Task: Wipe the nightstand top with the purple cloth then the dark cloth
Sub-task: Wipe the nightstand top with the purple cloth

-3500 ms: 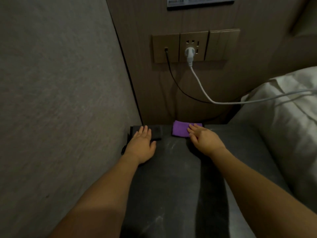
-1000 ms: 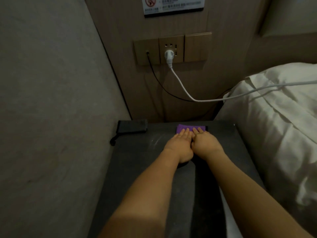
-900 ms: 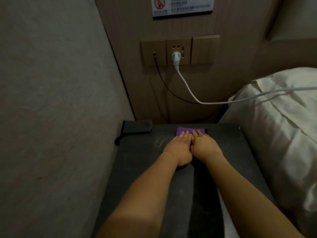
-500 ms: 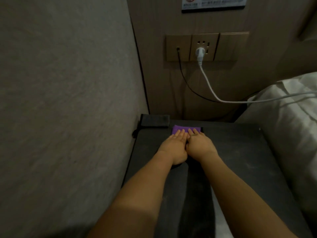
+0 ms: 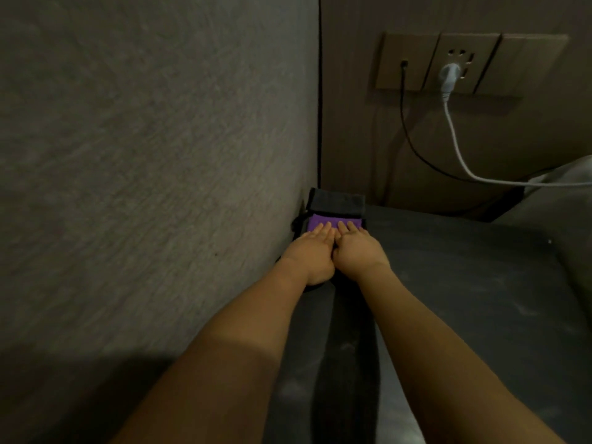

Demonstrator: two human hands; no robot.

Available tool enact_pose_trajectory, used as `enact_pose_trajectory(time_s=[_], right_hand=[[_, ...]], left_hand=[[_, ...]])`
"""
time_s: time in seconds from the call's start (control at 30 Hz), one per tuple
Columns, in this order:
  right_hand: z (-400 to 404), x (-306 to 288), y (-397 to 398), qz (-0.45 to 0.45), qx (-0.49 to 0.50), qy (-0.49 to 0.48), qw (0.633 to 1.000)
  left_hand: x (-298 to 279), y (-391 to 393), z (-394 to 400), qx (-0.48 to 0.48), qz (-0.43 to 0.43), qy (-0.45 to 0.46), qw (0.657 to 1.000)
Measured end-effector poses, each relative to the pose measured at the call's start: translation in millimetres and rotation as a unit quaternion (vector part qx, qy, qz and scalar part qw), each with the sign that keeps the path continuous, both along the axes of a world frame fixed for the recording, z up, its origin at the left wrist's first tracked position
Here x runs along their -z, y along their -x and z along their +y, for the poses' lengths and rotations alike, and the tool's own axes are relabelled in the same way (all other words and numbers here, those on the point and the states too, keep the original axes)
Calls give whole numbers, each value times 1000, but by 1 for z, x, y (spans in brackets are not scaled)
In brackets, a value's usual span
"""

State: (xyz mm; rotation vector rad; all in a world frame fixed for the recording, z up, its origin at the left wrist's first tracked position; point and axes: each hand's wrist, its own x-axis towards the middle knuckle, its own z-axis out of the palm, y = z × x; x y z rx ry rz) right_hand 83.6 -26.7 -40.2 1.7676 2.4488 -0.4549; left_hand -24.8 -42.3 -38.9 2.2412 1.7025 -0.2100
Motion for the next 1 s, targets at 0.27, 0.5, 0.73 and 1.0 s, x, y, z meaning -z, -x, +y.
enact_pose_trajectory(time_s=[0.27,0.5,0.73,1.0], right_hand=[[-5,-1,12,17,-19,3,1000],[-23,3,3,30,-16,-5,999],[-30,3,-39,45,20,-32,998],[-43,0,-132,22,111,-43,993]], left_hand=[[-2,13,-6,-20,11,12,1000],[2,5,-23,-31,-4,13,999],[-2,-32,-24,-10,-43,34,998],[4,-127,-17,67,-63,24,996]])
